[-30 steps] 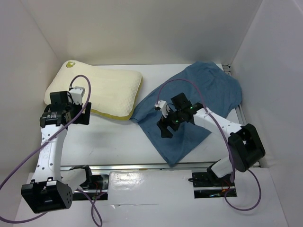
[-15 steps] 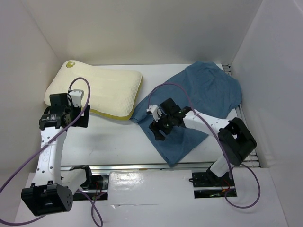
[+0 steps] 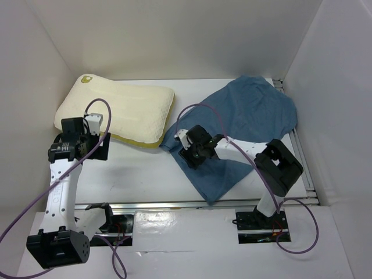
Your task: Put the pillow into the pillowcase
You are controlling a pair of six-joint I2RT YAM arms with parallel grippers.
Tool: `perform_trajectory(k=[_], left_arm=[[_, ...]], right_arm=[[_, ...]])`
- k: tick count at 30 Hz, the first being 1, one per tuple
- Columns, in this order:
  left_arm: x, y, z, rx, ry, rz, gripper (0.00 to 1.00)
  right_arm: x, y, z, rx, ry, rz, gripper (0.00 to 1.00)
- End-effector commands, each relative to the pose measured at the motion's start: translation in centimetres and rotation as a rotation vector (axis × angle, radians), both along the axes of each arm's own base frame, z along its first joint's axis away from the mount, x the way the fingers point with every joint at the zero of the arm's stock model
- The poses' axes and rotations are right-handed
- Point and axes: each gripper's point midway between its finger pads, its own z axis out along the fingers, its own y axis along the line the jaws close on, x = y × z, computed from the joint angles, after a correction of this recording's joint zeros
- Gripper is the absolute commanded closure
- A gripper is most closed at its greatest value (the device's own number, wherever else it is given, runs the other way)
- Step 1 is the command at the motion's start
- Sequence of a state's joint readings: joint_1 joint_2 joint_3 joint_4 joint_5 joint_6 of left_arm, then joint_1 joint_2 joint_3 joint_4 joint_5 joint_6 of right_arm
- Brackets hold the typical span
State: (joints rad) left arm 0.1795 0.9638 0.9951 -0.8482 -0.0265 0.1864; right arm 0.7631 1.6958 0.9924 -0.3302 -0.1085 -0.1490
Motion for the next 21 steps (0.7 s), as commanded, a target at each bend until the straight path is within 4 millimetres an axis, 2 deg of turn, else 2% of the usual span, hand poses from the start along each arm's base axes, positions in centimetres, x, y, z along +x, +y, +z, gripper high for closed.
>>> perform_trajectory(k=[1, 4, 10, 12, 17, 21], left_arm=[[-0.4, 0.2, 0.0, 0.023, 0.0, -0.013, 0.0], [0.1, 0.3, -0.2, 0.024, -0.001, -0.013, 0.0], [0.6, 0.4, -0.4, 0.027, 0.012, -0.021, 0.0], [0.8, 0.4, -0.3, 0.029, 0.003, -0.02, 0.0], [1.0, 0.5, -0.1, 0.035, 0.004, -0.028, 0.0], [1.0, 0.5, -0.1, 0.035, 0.004, -0.028, 0.0]], right_arm=[[2.2, 2.6, 2.7, 0.091, -0.089, -0.021, 0.41], [2.3, 3.3, 3.2, 0.109, -0.098, -0.018, 0.39], [1.7, 4.7, 2.7, 0.106, -0.096, -0.006, 0.37], [1.3, 4.9, 2.0, 0.093, -0.083, 0.004, 0.37], [1.9, 4.6, 0.9, 0.066, -0.091, -0.023, 0.37], [2.5, 4.8, 0.9, 0.057, -0.104, -0.034, 0.37]])
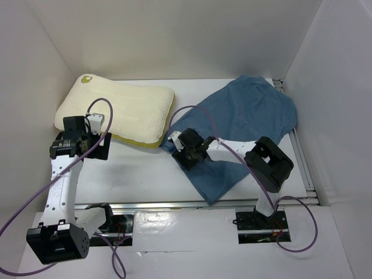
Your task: Put the pillow into the pillowcase
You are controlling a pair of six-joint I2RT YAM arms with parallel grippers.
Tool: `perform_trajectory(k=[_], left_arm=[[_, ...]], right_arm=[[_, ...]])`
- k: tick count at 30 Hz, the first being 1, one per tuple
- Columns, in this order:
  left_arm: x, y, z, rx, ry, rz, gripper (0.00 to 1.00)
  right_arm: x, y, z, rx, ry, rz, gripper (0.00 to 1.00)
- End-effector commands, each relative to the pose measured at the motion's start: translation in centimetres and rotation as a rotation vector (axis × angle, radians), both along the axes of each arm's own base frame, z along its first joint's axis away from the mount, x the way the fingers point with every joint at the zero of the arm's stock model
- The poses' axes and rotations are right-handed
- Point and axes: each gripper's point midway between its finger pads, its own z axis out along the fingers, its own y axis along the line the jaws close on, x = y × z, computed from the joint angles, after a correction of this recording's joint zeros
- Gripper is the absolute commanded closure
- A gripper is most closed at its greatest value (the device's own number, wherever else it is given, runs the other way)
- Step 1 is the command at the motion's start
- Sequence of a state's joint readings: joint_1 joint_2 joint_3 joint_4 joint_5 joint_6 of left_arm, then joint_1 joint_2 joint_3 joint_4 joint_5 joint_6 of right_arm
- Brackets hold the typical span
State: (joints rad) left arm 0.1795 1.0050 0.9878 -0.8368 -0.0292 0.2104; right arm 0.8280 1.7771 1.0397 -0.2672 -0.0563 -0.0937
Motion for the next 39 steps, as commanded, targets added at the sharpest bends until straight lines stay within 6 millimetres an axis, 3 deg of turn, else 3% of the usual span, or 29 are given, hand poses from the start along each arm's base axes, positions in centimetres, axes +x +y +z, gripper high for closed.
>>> perform_trajectory(k=[1, 7, 11, 12, 17, 22, 26, 31, 33, 39], left_arm=[[0.7, 0.3, 0.9, 0.024, -0.036, -0.011, 0.0], [0.5, 0.3, 0.5, 0.022, -0.027, -0.011, 0.0], [0.6, 0.3, 0.3, 0.028, -0.027, -0.018, 0.0], [0.6, 0.3, 0.3, 0.028, -0.027, -0.018, 0.0], [1.1, 0.4, 0.4, 0.03, -0.036, -0.018, 0.0], [1.1, 0.4, 0.4, 0.036, -0.035, -0.025, 0.0], [1.2, 0.3, 0.2, 0.032, -0.026, -0.039, 0.0], [1.7, 0.3, 0.2, 0.027, -0.038, -0.044, 0.0], [1.8, 0.1, -0.1, 0.018, -0.031, -0.05, 0.0], [2.8, -0.4, 0.2, -0.014, -0.036, -0.075, 0.0]], right_arm=[[2.1, 1.9, 1.8, 0.05, -0.076, -0.024, 0.37], [2.5, 2.3, 2.0, 0.057, -0.082, -0.025, 0.44], [2.0, 2.7, 1.9, 0.069, -0.053, -0.003, 0.68], [1.9, 2.8, 1.9, 0.072, -0.051, 0.01, 0.81], [1.7, 2.4, 1.1, 0.06, -0.014, 0.011, 1.0], [2.6, 2.1, 1.4, 0.068, -0.02, 0.003, 1.0], [5.9, 1.3, 3.6, 0.101, -0.057, -0.051, 1.0], [9.6, -1.0, 6.5, 0.136, -0.087, -0.115, 1.0], [9.8, -1.2, 7.6, 0.15, -0.101, -0.107, 1.0], [11.5, -5.3, 9.3, 0.147, -0.105, -0.193, 1.0]])
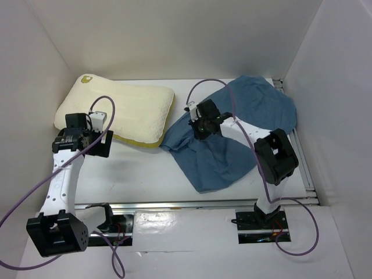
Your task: Put the pillow into the pillowcase
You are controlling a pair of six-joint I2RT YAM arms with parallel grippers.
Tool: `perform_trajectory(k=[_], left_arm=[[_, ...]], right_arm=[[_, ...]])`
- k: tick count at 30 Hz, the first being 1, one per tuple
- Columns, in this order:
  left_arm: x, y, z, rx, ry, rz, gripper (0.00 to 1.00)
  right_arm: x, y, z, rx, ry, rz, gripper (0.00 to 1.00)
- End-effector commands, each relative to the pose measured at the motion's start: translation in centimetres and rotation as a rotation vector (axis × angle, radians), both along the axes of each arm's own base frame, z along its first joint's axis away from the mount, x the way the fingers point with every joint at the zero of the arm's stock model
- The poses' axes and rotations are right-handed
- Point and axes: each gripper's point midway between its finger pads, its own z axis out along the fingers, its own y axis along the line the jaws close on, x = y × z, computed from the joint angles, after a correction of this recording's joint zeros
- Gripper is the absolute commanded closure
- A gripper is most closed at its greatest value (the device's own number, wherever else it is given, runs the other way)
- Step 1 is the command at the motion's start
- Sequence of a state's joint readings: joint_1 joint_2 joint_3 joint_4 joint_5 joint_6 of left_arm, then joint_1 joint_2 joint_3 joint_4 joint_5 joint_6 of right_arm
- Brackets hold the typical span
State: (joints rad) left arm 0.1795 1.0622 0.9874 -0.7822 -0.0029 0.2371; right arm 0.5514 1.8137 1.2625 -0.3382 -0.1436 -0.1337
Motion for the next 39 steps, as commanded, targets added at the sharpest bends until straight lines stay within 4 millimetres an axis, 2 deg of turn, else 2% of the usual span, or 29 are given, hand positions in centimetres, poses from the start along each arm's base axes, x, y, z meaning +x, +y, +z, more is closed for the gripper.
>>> perform_trajectory(k=[1, 3, 4, 5, 7, 9, 10, 11, 13, 14, 17, 22, 23, 25, 27, 30, 34, 39], left_arm=[[1.3, -0.5, 0.9, -0.017, -0.039, -0.045, 0.0], [1.8, -0.7, 1.4, -0.024, -0.051, -0.052, 0.0], [1.9, -0.6, 1.0, -0.029, -0.026, -0.051, 0.0], [2.3, -0.8, 1.4, -0.037, -0.037, -0.059, 0.0], [2.7, -1.2, 1.4, -0.06, -0.022, -0.085, 0.0], [3.4, -1.9, 2.3, -0.091, -0.039, -0.112, 0.0], [3.5, -2.1, 2.0, -0.105, -0.011, -0.129, 0.0], [4.2, -2.8, 3.0, -0.12, -0.034, -0.155, 0.0], [4.7, -3.5, 3.3, -0.131, -0.026, -0.183, 0.0], [4.7, -4.0, 2.9, -0.146, 0.006, -0.197, 0.0], [6.2, -5.6, 4.4, -0.123, -0.018, -0.28, 0.0], [8.5, -7.5, 4.1, -0.011, -0.008, -0.419, 0.0], [9.0, -8.4, 4.4, 0.01, -0.019, -0.461, 0.0], [9.9, -8.7, 4.2, 0.066, -0.028, -0.493, 0.0], [11.1, -9.8, 4.1, 0.105, -0.052, -0.57, 0.0], [12.4, -10.8, 3.3, 0.142, -0.051, -0.645, 0.0], [15.0, -10.8, 2.9, 0.202, -0.095, -0.69, 0.0], [18.2, -11.7, 2.4, 0.253, -0.165, -0.749, 0.0]], right_arm=[[1.2, -2.1, 4.3, 0.038, -0.056, -0.019, 1.0], [1.0, -3.6, 4.7, 0.037, -0.058, -0.034, 1.0], [1.4, -4.9, 5.6, 0.044, -0.081, -0.05, 1.0], [1.2, -5.8, 5.4, 0.041, -0.076, -0.067, 1.0], [1.2, -7.1, 6.3, 0.057, -0.095, -0.08, 1.0], [0.8, -7.7, 6.3, 0.065, -0.089, -0.086, 1.0], [0.6, -8.0, 6.3, 0.077, -0.084, -0.086, 1.0], [0.1, -7.9, 6.6, 0.087, -0.081, -0.077, 1.0], [-0.7, -8.0, 6.5, 0.11, -0.067, -0.064, 1.0], [-0.7, -8.2, 7.3, 0.127, -0.082, -0.064, 1.0], [-1.6, -8.1, 6.5, 0.137, -0.058, -0.049, 1.0], [-1.6, -8.5, 5.7, 0.131, -0.039, -0.059, 1.0], [-1.5, -8.8, 5.7, 0.13, -0.04, -0.068, 1.0], [-1.5, -8.6, 5.7, 0.137, -0.037, -0.062, 1.0], [-1.4, -9.0, 5.7, 0.137, -0.038, -0.073, 1.0], [-1.3, -9.2, 6.1, 0.147, -0.044, -0.074, 1.0], [-0.9, -10.6, 6.1, 0.139, -0.05, -0.115, 1.0], [-0.3, -11.2, 6.8, 0.146, -0.071, -0.123, 1.0]])
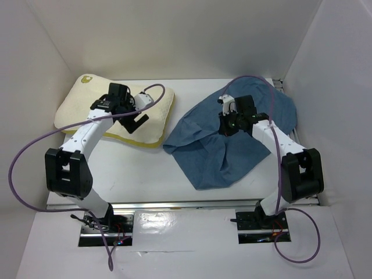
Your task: Put the pillow into the pillowcase
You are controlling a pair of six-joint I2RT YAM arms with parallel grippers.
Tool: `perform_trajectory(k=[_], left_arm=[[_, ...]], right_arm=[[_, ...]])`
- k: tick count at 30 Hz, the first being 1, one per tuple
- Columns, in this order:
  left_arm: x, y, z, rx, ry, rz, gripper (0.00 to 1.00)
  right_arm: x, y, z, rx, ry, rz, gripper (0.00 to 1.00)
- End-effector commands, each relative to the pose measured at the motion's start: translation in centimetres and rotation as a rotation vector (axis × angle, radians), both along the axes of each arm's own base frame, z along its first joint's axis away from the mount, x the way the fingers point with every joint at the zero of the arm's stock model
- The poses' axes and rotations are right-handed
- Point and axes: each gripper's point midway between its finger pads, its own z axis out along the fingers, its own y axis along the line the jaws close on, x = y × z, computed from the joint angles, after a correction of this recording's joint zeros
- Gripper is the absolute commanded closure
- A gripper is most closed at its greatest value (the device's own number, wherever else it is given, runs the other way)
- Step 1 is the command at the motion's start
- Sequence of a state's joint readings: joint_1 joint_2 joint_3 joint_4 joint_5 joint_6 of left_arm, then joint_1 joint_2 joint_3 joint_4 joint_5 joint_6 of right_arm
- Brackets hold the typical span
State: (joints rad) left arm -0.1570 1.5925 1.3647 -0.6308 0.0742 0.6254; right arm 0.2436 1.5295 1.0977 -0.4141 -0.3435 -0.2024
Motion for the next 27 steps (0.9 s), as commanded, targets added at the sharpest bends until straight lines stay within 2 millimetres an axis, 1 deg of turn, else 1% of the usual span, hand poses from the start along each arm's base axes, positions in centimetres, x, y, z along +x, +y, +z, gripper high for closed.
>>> perform_trajectory(k=[1, 2, 4, 5, 7, 8, 9, 10, 11, 12, 14, 15, 16, 17, 18, 19, 20, 21, 22, 23, 25, 26, 27], left_arm=[[4.5, -1.1, 2.4, 0.023, -0.173, -0.085, 0.0], [5.1, -1.1, 2.3, 0.028, -0.189, -0.093, 0.0], [5.8, -1.6, 1.9, 0.022, -0.2, -0.117, 0.0], [6.5, -1.6, 1.2, 0.029, -0.205, -0.126, 0.0], [7.2, -2.2, 0.8, 0.012, -0.216, -0.14, 0.0], [7.6, -2.2, 0.7, 0.011, -0.225, -0.14, 0.0], [8.2, -2.3, 0.0, 0.011, -0.226, -0.14, 0.0], [8.2, -2.8, -0.6, -0.009, -0.213, -0.16, 0.0], [8.7, -3.1, -0.5, -0.017, -0.224, -0.166, 0.0], [8.7, -3.3, -1.2, -0.023, -0.21, -0.172, 0.0], [9.5, -4.0, -2.0, -0.046, -0.194, -0.193, 0.0], [9.5, -4.1, -2.6, -0.052, -0.174, -0.199, 0.0], [9.5, -4.3, -4.2, -0.055, -0.126, -0.204, 0.0], [9.9, -4.7, -4.1, -0.075, -0.122, -0.209, 0.0], [10.1, -4.8, -4.7, -0.081, -0.103, -0.2, 0.0], [10.3, -5.3, -5.9, -0.099, -0.075, -0.214, 0.0], [10.2, -5.0, -6.5, -0.108, -0.05, -0.212, 0.0], [9.9, -5.2, -7.4, -0.118, -0.022, -0.219, 0.0], [9.9, -5.4, -7.7, -0.127, -0.01, -0.226, 0.0], [9.9, -5.2, -8.9, -0.141, 0.017, -0.21, 0.0], [9.3, -5.6, -9.9, -0.164, 0.066, -0.224, 0.04], [9.4, -6.1, -9.8, -0.179, 0.079, -0.249, 0.16], [8.1, -6.0, -11.9, -0.178, 0.175, -0.255, 0.24]], right_arm=[[0.7, -0.1, 2.5, 0.031, -0.067, 0.01, 1.0], [0.8, -0.4, 2.6, 0.037, -0.066, 0.006, 1.0], [1.2, -0.2, 3.4, 0.041, -0.091, 0.02, 1.0], [1.1, -0.5, 3.3, 0.04, -0.085, 0.024, 1.0], [1.5, -0.2, 4.3, 0.052, -0.105, 0.031, 1.0], [1.3, -0.2, 4.1, 0.05, -0.095, 0.031, 1.0], [1.5, 0.0, 4.3, 0.059, -0.096, 0.04, 1.0], [1.5, 0.2, 4.8, 0.069, -0.099, 0.048, 1.0], [1.5, 0.2, 4.8, 0.069, -0.099, 0.048, 1.0], [1.6, 0.4, 5.4, 0.078, -0.103, 0.057, 1.0], [1.7, 0.6, 5.5, 0.085, -0.097, 0.064, 1.0], [1.9, 0.8, 6.1, 0.094, -0.111, 0.071, 1.0], [1.8, 1.0, 5.9, 0.099, -0.094, 0.078, 1.0], [1.8, 1.0, 6.3, 0.099, -0.096, 0.078, 1.0], [1.6, 1.1, 5.8, 0.104, -0.073, 0.085, 1.0], [1.9, 1.2, 6.3, 0.106, -0.085, 0.085, 1.0], [1.9, 1.2, 6.7, 0.106, -0.085, 0.085, 1.0], [1.6, 1.1, 6.1, 0.102, -0.061, 0.084, 1.0], [1.7, 1.1, 6.5, 0.102, -0.065, 0.085, 1.0], [1.9, 1.2, 6.9, 0.104, -0.076, 0.085, 1.0], [1.5, 1.1, 6.6, 0.1, -0.052, 0.084, 1.0], [1.6, 1.1, 6.9, 0.102, -0.061, 0.084, 1.0], [1.6, 1.1, 7.0, 0.102, -0.061, 0.084, 1.0]])
